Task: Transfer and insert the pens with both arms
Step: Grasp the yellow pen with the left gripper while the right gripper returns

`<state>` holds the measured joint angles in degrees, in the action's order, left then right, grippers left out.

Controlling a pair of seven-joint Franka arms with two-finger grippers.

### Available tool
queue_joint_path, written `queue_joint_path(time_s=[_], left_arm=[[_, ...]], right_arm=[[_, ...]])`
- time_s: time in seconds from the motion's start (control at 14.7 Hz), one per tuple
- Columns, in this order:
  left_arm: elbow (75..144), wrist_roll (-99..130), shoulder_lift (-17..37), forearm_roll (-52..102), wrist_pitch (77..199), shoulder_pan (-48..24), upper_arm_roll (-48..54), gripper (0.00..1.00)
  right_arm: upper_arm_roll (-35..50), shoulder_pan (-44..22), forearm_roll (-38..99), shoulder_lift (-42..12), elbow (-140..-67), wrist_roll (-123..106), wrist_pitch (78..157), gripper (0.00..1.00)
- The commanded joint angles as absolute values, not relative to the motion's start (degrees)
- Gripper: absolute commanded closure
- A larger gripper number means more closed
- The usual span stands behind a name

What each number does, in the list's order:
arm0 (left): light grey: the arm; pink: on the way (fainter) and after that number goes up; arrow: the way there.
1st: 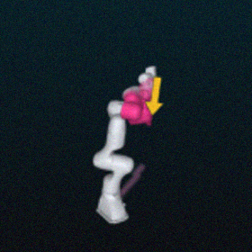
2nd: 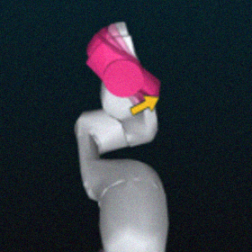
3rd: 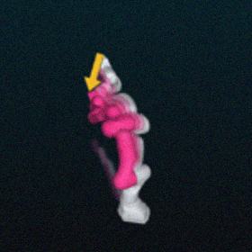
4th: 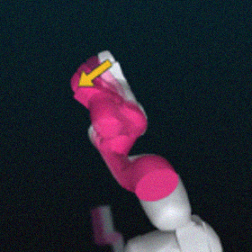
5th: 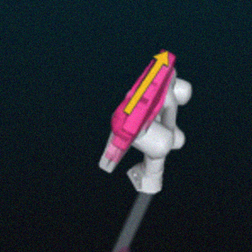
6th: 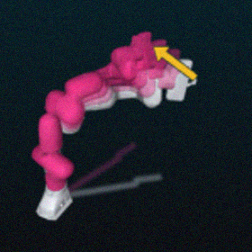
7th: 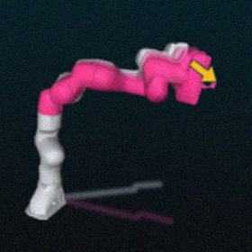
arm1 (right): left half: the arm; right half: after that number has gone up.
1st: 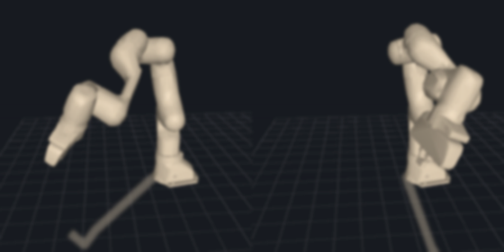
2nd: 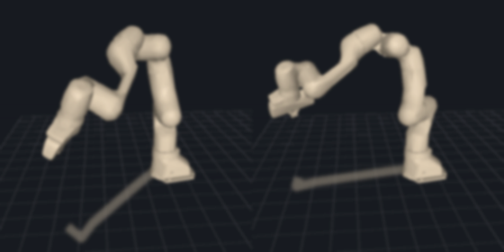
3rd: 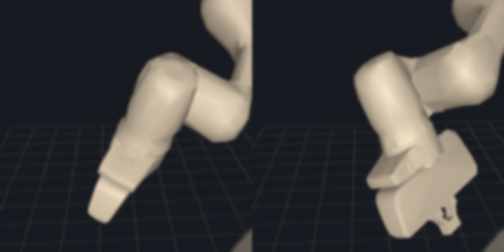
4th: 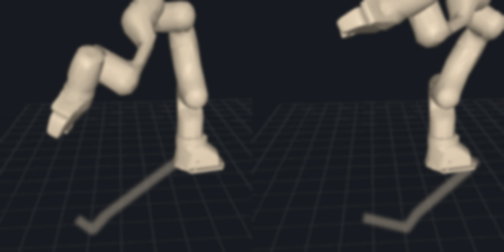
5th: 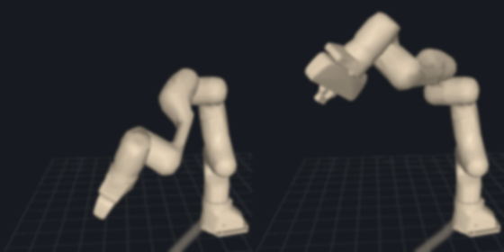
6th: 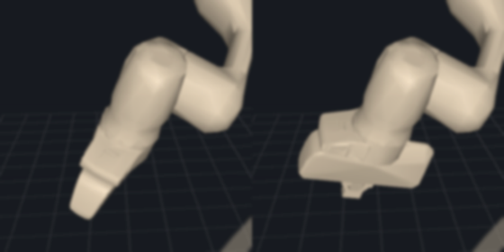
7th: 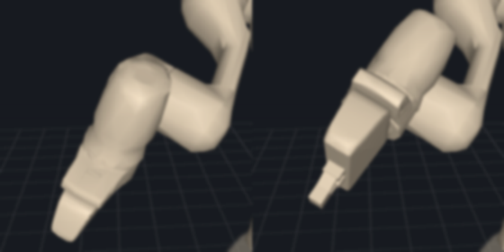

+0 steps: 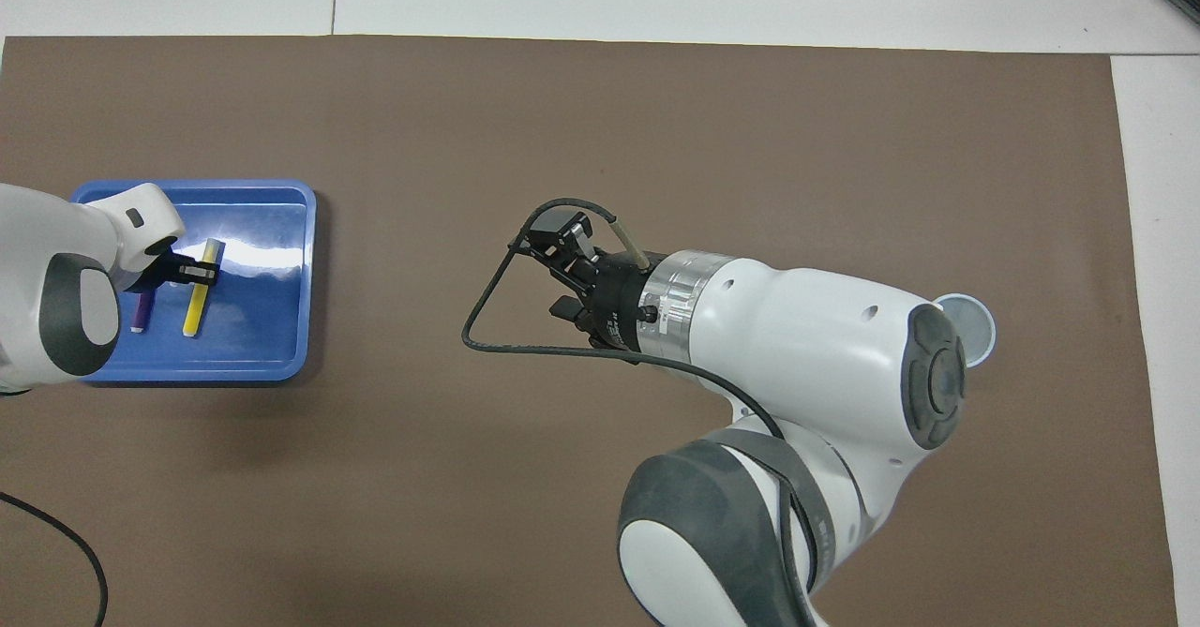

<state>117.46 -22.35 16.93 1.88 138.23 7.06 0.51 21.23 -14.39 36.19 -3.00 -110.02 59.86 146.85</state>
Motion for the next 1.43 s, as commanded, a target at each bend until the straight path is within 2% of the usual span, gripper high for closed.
queue_joint_path(time_s=[0.0, 0.2, 0.48, 0.82, 1.36], left_arm=[[119.6, -21.3, 16.9, 1.1, 140.6, 7.0, 0.4, 1.00], [118.8, -16.8, 16.9, 1.1, 138.5, 6.8, 0.4, 1.00], [112.3, -12.1, 16.1, 1.4, 127.1, 6.5, 1.0, 1.00], [105.1, -1.4, 13.5, 2.8, 113.6, 3.8, 1.1, 1.00], [105.6, 29.1, 7.2, 15.5, 104.3, -1.6, 1.2, 1.00]], right_arm=[[21.4, -15.6, 37.8, -3.4, -110.6, 60.0, 148.2, 0.22], [21.4, -15.7, 37.7, -3.4, -111.1, 59.7, 148.3, 0.20], [21.4, -15.8, 37.7, -3.7, -111.4, 59.1, 148.4, 0.13], [21.4, -17.0, 37.7, -4.0, -111.6, 58.7, 148.7, 0.13], [21.4, -17.3, 37.7, -4.1, -113.2, 50.9, 149.6, 0.15]])
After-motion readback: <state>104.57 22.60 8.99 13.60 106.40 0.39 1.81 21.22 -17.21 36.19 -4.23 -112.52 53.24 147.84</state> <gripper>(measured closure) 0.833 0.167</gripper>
